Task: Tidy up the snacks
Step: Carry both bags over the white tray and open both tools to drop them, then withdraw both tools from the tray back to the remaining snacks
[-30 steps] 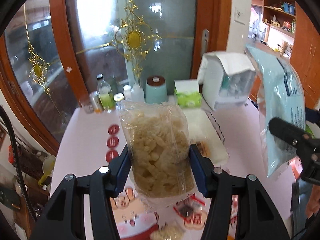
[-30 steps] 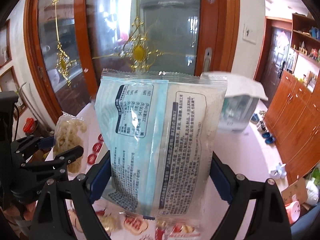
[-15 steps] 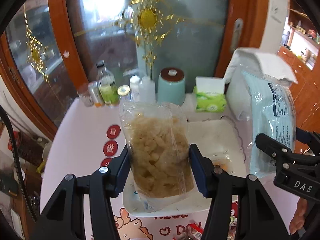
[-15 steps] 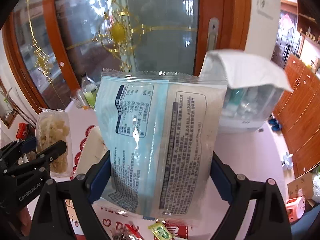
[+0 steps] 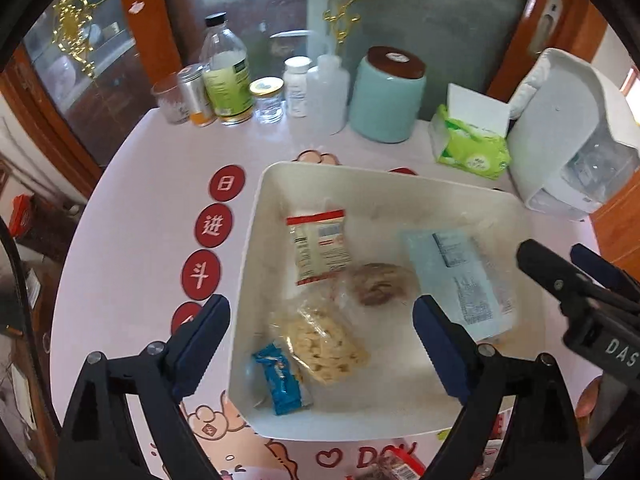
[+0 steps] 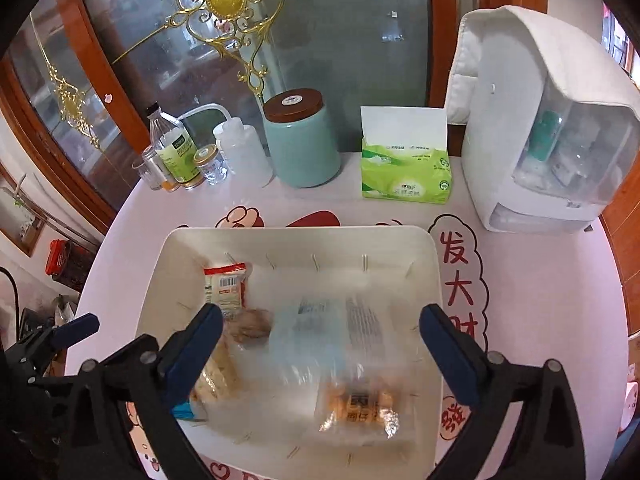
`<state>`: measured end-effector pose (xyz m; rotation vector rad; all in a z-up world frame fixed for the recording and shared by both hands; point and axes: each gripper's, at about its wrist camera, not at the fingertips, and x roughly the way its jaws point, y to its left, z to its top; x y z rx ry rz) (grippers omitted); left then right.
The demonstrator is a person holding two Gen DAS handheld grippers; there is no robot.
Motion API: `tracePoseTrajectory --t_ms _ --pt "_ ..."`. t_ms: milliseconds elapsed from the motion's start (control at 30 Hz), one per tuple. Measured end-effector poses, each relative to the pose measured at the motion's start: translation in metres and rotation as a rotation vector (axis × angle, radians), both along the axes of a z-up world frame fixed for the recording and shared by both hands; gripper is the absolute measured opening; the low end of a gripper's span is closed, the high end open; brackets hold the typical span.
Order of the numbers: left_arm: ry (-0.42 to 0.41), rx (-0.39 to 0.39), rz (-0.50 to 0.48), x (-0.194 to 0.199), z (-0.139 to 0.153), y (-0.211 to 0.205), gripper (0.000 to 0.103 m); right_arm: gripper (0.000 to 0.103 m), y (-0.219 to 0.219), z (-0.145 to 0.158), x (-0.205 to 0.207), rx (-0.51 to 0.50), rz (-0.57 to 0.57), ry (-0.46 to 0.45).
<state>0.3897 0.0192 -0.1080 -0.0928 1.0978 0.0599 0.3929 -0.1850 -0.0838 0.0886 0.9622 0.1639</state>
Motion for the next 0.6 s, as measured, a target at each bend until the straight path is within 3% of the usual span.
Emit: tracePoseTrajectory --t_ms 300,600 --pt "-0.037 0.001 0.001 -0.02 0.004 0.003 0.092 0.101 0.0 -0.01 -0.006 0.011 0.018 0.036" --pt "-0.089 0.061 -0.065 -0.05 0.032 -0.015 0.092 0.101 0.003 0.01 -0.032 -0.004 0.04 0.022"
